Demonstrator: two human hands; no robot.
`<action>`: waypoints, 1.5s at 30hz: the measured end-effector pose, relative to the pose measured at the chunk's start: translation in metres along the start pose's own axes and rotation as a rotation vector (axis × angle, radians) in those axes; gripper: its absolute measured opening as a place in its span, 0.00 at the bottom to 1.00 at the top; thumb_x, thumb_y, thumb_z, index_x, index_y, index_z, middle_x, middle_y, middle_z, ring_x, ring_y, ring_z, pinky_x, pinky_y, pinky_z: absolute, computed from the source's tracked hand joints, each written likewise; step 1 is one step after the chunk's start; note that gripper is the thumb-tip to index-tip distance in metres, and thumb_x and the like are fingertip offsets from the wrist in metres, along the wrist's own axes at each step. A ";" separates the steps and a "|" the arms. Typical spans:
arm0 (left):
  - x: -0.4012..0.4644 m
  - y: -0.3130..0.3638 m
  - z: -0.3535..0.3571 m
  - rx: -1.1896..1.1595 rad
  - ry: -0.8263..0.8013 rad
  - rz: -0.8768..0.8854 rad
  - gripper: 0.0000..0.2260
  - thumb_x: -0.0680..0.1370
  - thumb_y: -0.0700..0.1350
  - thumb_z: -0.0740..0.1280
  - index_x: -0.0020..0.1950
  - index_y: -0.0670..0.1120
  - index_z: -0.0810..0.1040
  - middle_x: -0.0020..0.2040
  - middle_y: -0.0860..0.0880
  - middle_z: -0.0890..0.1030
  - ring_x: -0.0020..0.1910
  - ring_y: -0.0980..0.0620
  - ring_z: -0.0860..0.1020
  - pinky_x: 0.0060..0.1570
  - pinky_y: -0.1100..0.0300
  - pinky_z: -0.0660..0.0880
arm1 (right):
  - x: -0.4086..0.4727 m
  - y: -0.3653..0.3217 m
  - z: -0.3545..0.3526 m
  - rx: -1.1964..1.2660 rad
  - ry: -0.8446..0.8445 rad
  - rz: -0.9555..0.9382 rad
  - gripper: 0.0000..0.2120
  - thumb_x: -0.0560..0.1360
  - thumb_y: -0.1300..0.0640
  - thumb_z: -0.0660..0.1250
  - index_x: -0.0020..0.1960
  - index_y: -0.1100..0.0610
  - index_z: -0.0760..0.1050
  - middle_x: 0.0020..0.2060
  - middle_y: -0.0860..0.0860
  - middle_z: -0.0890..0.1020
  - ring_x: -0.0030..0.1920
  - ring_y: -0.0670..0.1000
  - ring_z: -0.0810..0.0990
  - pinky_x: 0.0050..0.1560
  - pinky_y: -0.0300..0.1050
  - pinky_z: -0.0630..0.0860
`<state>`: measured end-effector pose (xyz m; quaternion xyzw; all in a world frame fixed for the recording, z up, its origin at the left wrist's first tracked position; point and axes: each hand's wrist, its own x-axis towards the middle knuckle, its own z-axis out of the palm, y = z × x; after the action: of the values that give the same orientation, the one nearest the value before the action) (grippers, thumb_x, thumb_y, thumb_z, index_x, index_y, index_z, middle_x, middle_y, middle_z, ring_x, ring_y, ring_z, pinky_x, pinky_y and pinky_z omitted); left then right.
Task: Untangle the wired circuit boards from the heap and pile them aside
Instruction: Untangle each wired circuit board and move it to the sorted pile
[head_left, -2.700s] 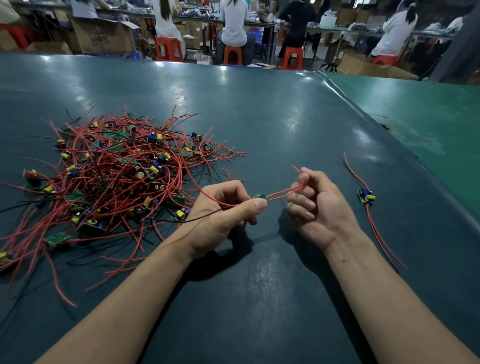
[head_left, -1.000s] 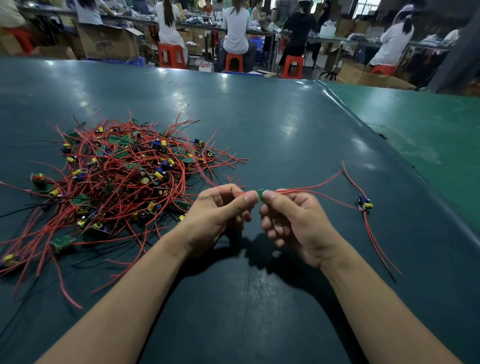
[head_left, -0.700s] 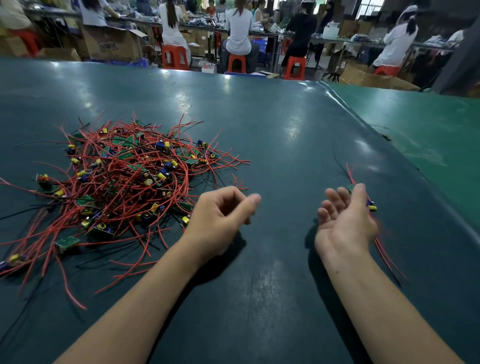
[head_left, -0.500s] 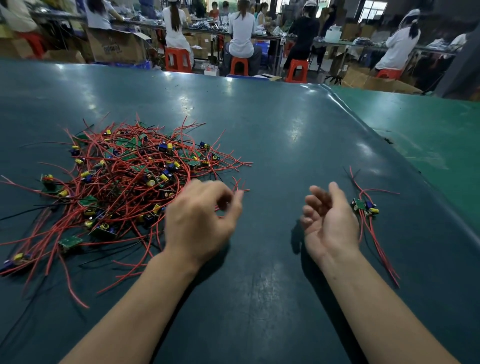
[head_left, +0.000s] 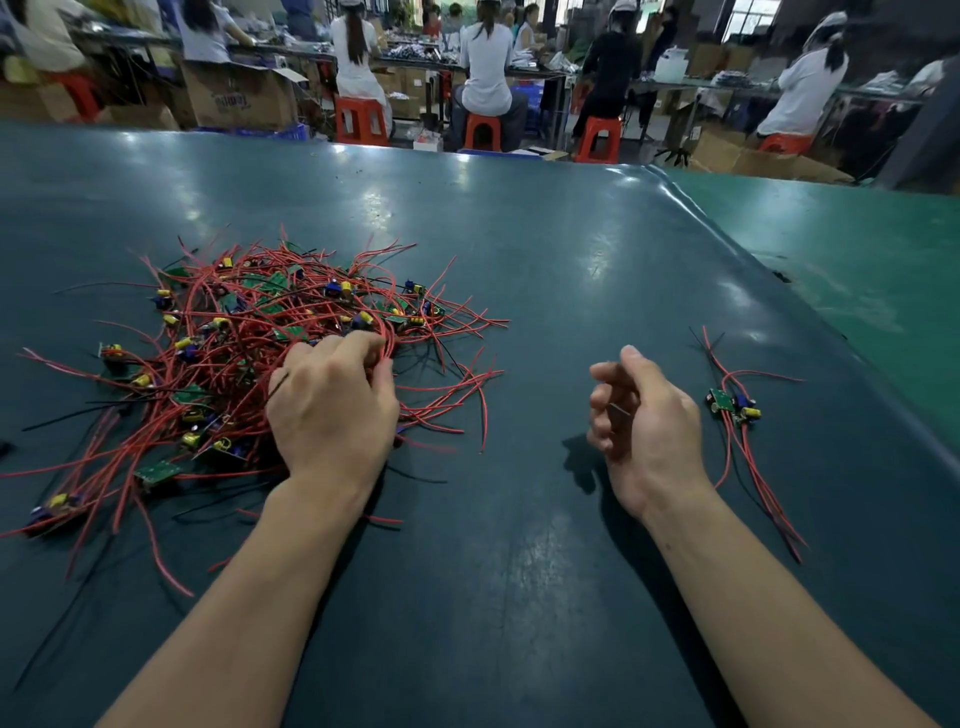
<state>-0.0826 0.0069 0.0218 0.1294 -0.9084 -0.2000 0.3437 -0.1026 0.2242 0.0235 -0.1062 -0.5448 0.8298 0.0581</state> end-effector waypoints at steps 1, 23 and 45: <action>-0.002 0.001 -0.001 -0.087 0.053 0.012 0.07 0.76 0.46 0.71 0.52 0.46 0.84 0.48 0.45 0.84 0.49 0.40 0.78 0.49 0.50 0.71 | 0.000 0.000 0.000 -0.003 -0.003 0.001 0.16 0.80 0.52 0.62 0.38 0.59 0.77 0.24 0.50 0.74 0.21 0.47 0.66 0.21 0.35 0.59; -0.027 0.027 0.014 -0.405 0.377 0.334 0.08 0.76 0.48 0.72 0.50 0.44 0.81 0.49 0.48 0.80 0.50 0.44 0.77 0.54 0.51 0.68 | 0.002 -0.010 -0.001 0.231 -0.272 0.337 0.09 0.75 0.56 0.67 0.39 0.57 0.80 0.30 0.50 0.77 0.24 0.42 0.72 0.18 0.31 0.62; -0.030 0.041 0.022 -1.385 -0.613 -0.120 0.13 0.68 0.43 0.75 0.52 0.45 0.84 0.45 0.40 0.84 0.41 0.49 0.79 0.40 0.62 0.74 | -0.005 0.003 0.004 -0.115 -0.508 0.413 0.19 0.69 0.44 0.69 0.48 0.59 0.77 0.28 0.50 0.77 0.20 0.42 0.69 0.14 0.31 0.59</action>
<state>-0.0796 0.0606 0.0077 -0.1281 -0.6214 -0.7701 0.0672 -0.0984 0.2186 0.0224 -0.0071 -0.5547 0.7919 -0.2551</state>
